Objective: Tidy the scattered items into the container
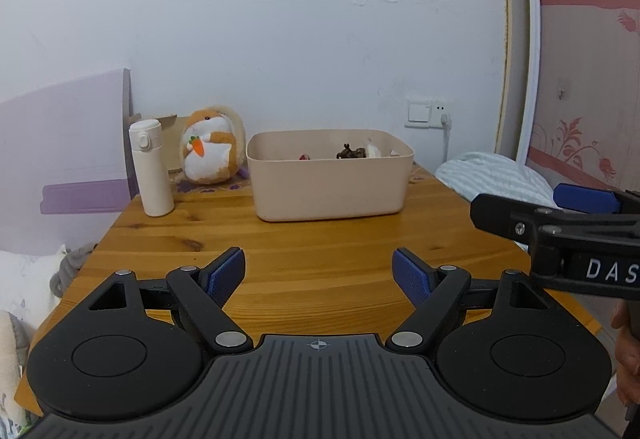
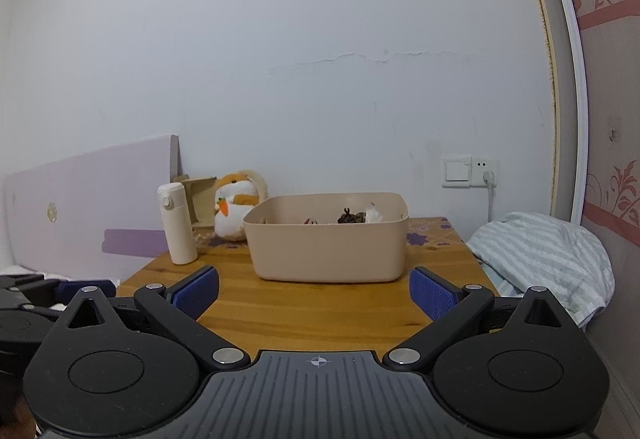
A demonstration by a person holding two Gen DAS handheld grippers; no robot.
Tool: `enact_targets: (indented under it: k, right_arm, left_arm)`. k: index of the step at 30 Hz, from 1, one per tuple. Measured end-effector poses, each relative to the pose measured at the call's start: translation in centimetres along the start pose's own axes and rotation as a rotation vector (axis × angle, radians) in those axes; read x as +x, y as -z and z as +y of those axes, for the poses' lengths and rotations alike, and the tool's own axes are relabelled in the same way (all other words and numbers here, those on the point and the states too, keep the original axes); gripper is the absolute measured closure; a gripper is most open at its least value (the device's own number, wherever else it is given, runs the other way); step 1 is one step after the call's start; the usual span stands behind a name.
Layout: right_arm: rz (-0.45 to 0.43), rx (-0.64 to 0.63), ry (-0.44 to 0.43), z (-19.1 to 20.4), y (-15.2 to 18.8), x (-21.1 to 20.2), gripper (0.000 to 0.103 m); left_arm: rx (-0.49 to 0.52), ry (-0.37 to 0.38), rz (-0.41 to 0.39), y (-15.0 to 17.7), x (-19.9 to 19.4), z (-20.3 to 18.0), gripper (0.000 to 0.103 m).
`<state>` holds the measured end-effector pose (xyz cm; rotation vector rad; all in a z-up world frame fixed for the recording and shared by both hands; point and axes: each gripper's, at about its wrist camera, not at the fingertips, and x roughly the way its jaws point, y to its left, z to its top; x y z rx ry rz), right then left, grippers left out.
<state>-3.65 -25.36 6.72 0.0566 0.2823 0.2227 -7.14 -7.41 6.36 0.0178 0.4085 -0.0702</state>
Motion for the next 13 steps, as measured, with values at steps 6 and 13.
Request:
enact_targets:
  k: [6, 13]
  right_arm:
    - [0.0, -0.009, -0.006, 0.34, 0.11, -0.6, 0.0]
    - [-0.004, -0.01, -0.005, 0.3, 0.01, -0.92, 0.0]
  left_arm:
    - [0.008, 0.018, -0.008, 0.22, -0.81, -0.1, 0.021]
    - [-0.004, 0.014, -0.007, 0.27, -0.95, -0.11, 0.021]
